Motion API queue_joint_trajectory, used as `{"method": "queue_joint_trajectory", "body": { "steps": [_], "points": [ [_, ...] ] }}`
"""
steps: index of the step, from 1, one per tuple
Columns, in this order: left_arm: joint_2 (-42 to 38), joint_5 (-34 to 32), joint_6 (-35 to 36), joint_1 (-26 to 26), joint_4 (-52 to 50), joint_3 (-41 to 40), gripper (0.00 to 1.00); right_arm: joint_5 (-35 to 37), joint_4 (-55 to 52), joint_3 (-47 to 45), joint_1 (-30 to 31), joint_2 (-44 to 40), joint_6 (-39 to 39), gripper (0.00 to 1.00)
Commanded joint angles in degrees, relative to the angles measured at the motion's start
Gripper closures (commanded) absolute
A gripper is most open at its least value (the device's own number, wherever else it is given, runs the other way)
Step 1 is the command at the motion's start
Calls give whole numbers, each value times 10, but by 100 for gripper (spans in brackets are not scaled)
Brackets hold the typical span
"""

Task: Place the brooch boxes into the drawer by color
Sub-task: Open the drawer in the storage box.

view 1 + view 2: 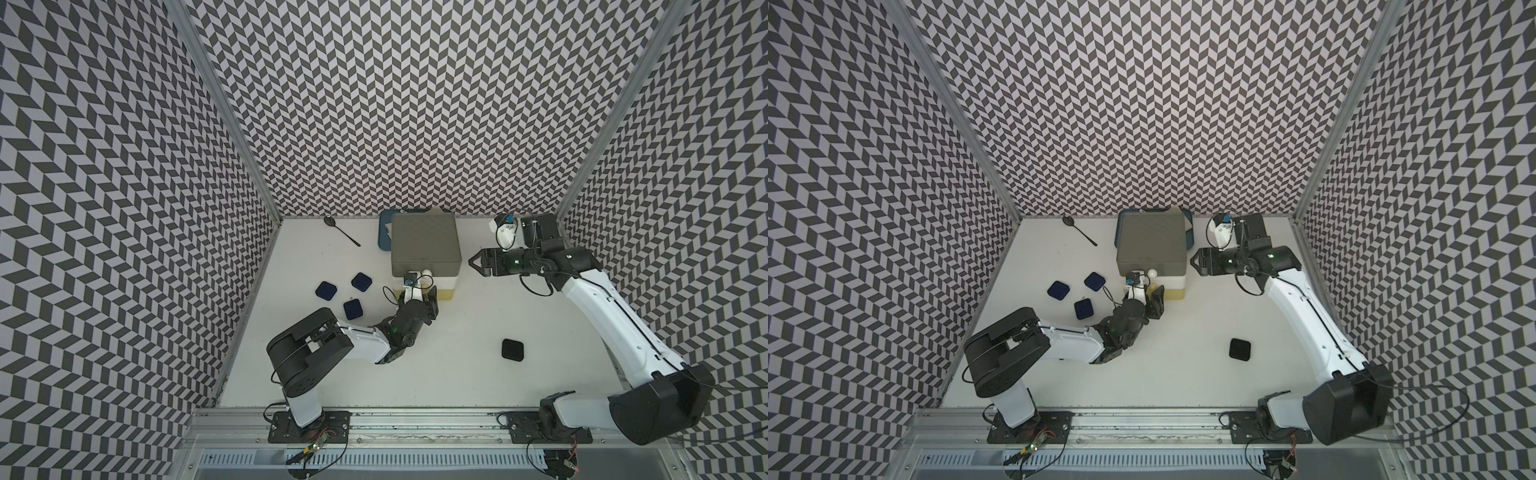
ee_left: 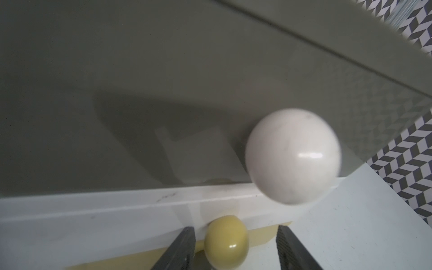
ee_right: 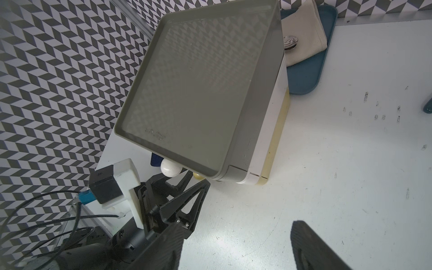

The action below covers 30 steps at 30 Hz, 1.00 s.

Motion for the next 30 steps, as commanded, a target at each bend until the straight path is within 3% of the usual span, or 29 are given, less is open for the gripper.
{"method": "queue_joint_trajectory", "body": {
  "steps": [1, 30],
  "points": [
    [11, 2, -2, 4, -13, 15, 44, -4, 24, 15, -3, -1, -6, 23],
    [22, -8, -17, 8, -47, 37, 75, -5, 23, 19, -3, 0, -6, 23]
  ]
}}
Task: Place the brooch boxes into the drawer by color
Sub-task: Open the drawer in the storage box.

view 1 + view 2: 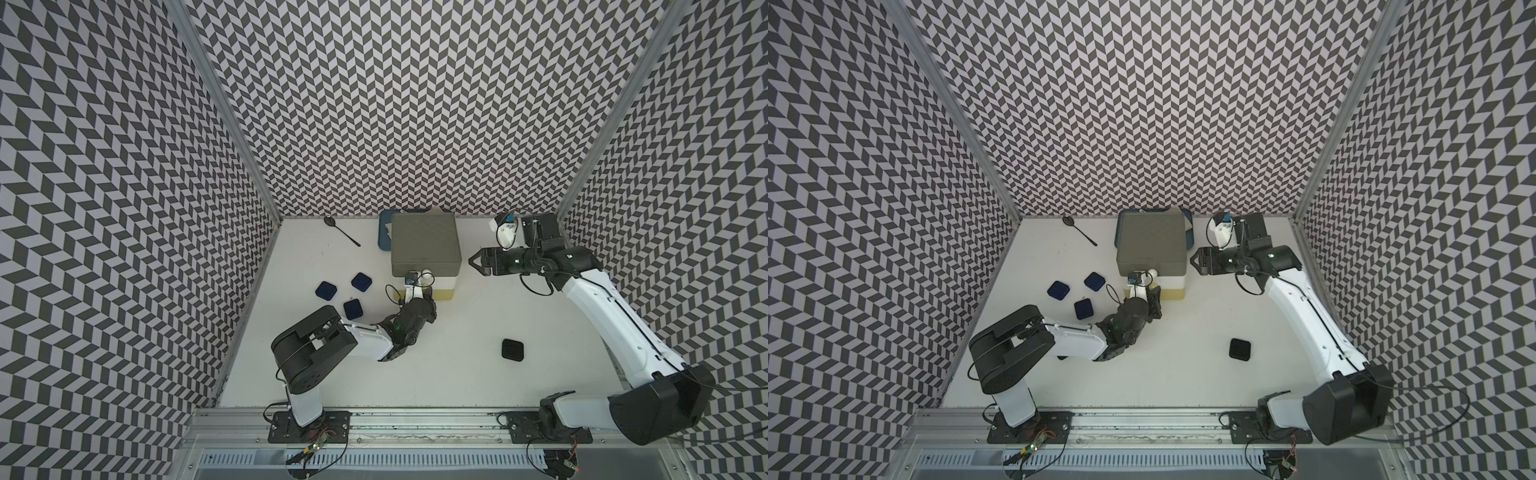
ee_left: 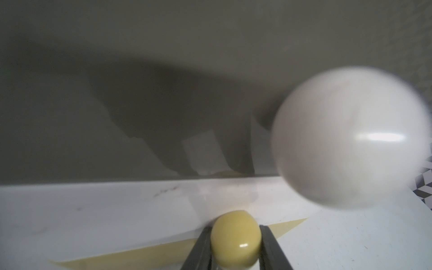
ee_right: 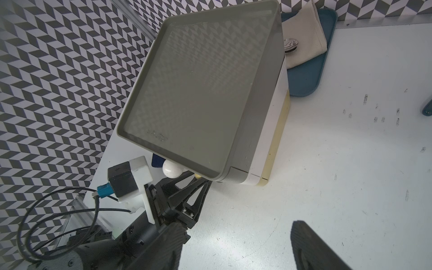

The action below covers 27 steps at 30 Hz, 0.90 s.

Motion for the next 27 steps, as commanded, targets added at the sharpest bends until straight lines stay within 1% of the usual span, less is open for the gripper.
{"method": "queue_joint_trajectory", "body": {
  "steps": [1, 3, 7, 15, 23, 27],
  "points": [
    [5, -4, 2, 4, -10, 21, 75, -6, 23, 14, -3, 0, -6, 23],
    [4, -3, 2, 4, -13, 23, 80, -6, 24, 15, -3, 0, -7, 23],
    [-6, -6, -6, 4, -26, 22, 81, -7, 24, 13, -3, -1, -6, 23],
    [-26, -14, -23, -7, -51, 7, 90, -15, 28, 14, -3, -4, -2, 23],
    [-44, -37, -34, -34, -76, 1, 90, -17, 29, 13, -3, -11, 0, 23],
    [-61, -50, -50, -51, -96, -12, 90, -19, 29, 16, -3, -14, 2, 23]
  ]
}}
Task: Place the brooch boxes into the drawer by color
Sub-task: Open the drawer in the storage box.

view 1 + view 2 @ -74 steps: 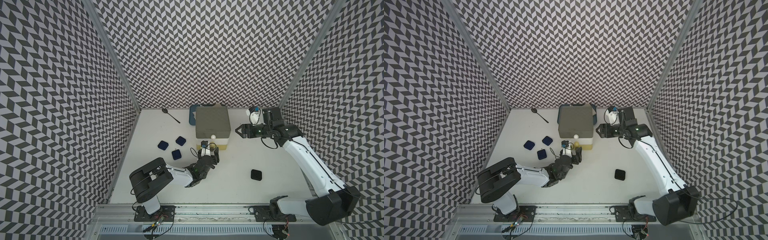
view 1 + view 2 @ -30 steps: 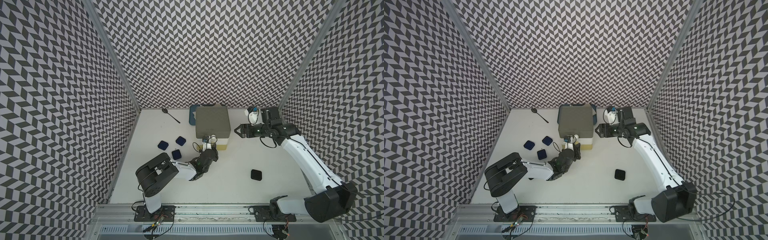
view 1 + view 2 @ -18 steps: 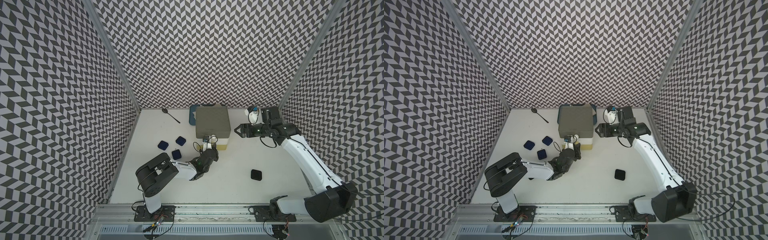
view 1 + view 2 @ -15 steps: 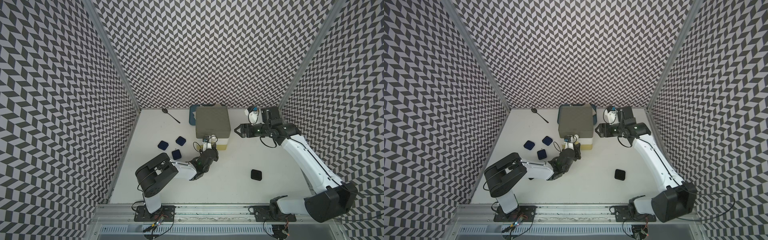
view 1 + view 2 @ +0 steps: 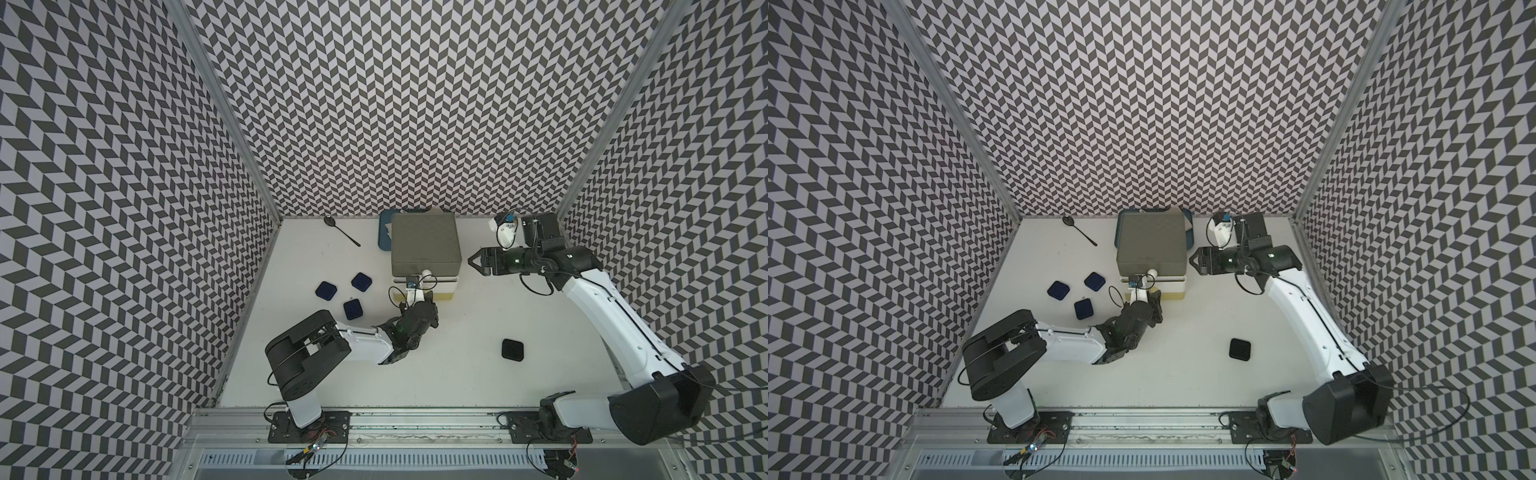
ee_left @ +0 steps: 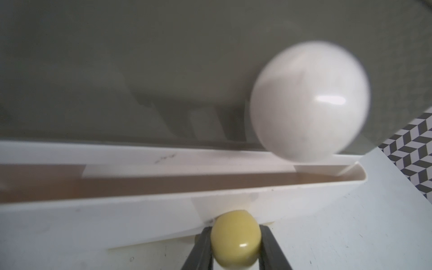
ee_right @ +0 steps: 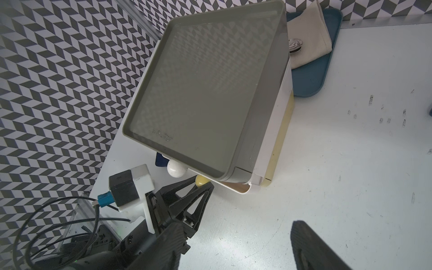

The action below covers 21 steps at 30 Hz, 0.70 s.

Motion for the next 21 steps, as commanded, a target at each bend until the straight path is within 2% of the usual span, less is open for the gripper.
{"method": "queue_joint_trajectory", "body": {
  "steps": [1, 11, 21],
  "points": [
    [-33, -22, -22, -23, -26, -16, 90, -10, 28, 16, -3, -14, 2, 23],
    [-100, -59, -79, -90, -94, -77, 91, -26, 28, 36, -2, -15, 10, 23],
    [-131, -111, -119, -177, -155, -89, 90, -38, 27, 33, -2, -30, 20, 24]
  ]
}}
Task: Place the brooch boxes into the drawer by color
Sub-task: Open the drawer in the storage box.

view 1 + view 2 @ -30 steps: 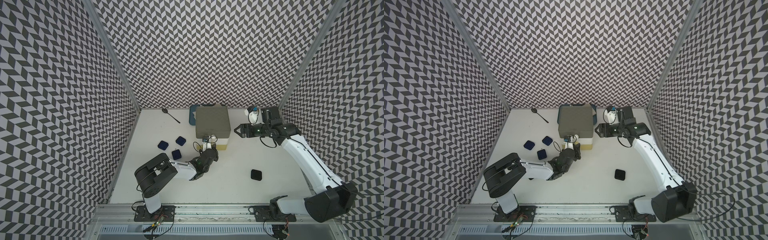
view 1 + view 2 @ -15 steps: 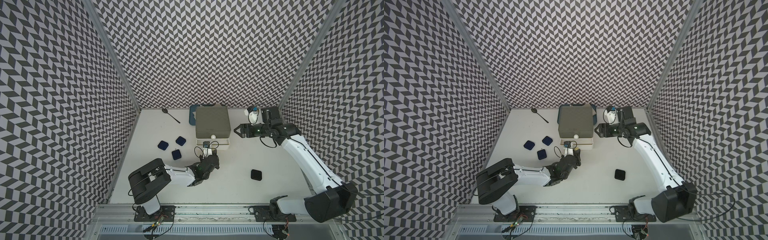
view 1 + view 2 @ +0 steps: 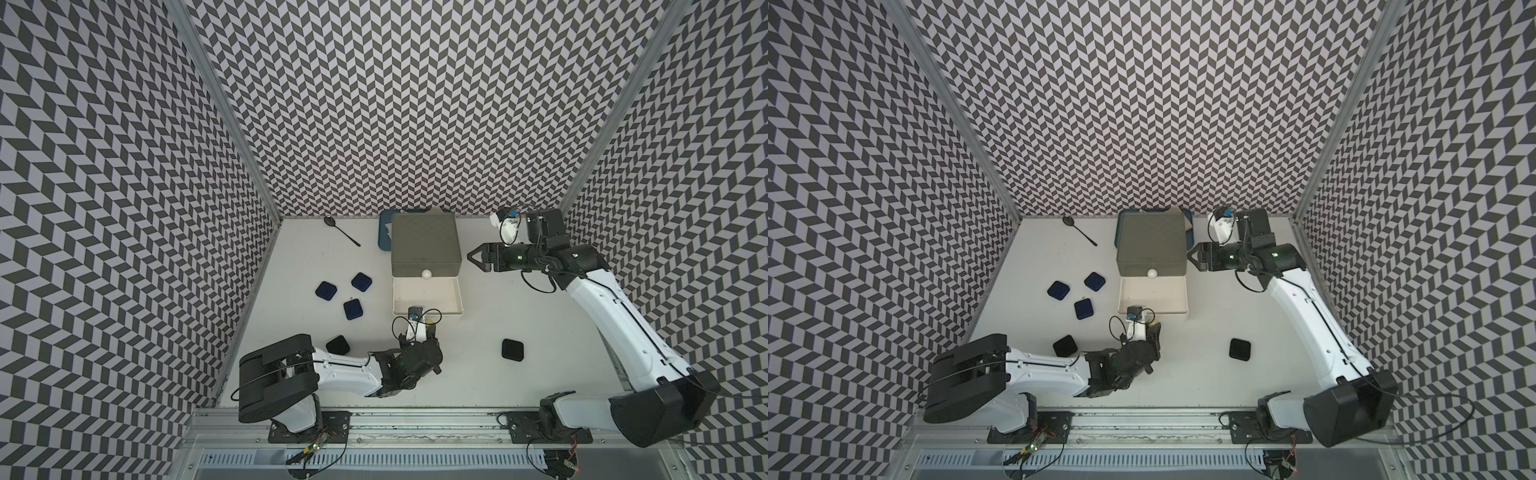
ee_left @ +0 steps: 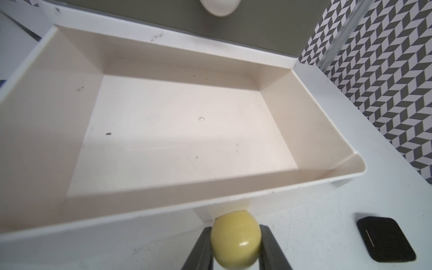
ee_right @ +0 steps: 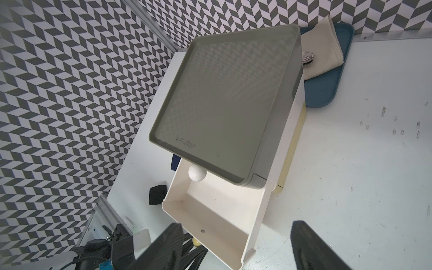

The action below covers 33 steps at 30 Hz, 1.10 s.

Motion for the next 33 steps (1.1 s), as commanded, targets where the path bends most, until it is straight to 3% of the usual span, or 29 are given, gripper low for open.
{"method": "queue_joint_trajectory", "body": {
  "steps": [1, 19, 23, 31, 33],
  "points": [
    [-22, -22, -27, -20, -31, -13, 91, -10, 26, 11, -2, -22, 5, 23],
    [-5, -50, -93, -74, -80, -4, 90, -17, 30, -5, -1, -37, 14, 23],
    [1, -54, -92, -73, -87, 3, 79, -16, 30, -6, -1, -37, 14, 23],
    [1, -56, -98, -74, -91, 0, 40, -14, 29, -9, -1, -38, 12, 23],
    [-4, -58, -95, -74, -91, 0, 26, -14, 29, -9, -1, -39, 12, 23]
  ]
}}
